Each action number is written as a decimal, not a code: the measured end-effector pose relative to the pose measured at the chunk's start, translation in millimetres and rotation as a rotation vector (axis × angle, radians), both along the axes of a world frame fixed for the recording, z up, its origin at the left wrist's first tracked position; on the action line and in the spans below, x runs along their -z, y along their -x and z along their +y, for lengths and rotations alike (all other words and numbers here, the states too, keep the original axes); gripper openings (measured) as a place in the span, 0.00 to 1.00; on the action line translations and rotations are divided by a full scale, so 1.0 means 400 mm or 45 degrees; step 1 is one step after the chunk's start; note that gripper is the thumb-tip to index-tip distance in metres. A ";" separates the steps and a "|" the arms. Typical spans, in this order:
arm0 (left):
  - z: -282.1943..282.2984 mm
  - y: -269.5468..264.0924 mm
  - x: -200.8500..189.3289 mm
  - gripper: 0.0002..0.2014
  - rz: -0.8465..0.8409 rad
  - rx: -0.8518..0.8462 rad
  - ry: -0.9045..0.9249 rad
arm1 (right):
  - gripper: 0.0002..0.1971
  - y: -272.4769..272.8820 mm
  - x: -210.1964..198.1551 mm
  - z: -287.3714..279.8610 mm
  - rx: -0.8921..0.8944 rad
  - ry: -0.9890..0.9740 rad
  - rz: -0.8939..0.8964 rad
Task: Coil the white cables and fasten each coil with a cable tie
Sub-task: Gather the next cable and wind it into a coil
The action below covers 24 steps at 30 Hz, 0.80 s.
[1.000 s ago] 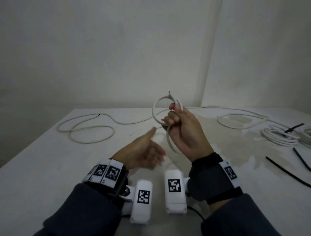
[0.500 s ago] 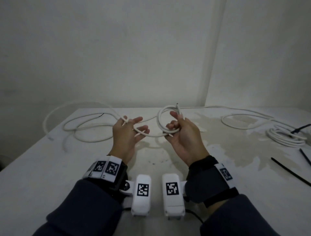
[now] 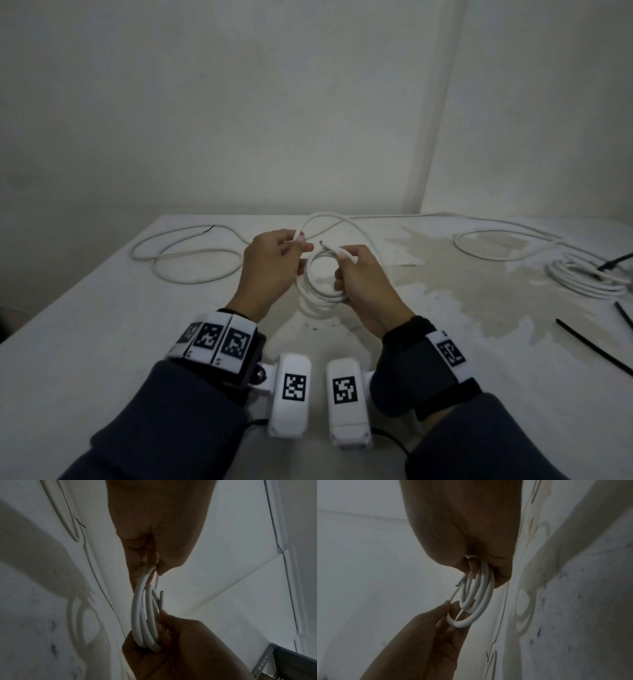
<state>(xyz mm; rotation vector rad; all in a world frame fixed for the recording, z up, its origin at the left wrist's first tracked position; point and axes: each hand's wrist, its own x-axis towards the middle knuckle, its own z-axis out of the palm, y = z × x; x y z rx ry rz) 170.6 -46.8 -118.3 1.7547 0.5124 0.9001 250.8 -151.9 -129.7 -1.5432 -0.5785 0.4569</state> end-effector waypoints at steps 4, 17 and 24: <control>-0.012 -0.004 0.004 0.10 -0.046 0.128 0.205 | 0.05 0.007 -0.002 0.000 -0.089 -0.012 0.008; 0.003 -0.002 -0.020 0.14 0.007 0.727 1.082 | 0.05 0.003 -0.018 -0.015 -0.215 -0.149 -0.088; -0.003 0.016 -0.046 0.10 0.243 0.703 0.892 | 0.04 0.011 -0.025 -0.020 -0.288 -0.096 -0.235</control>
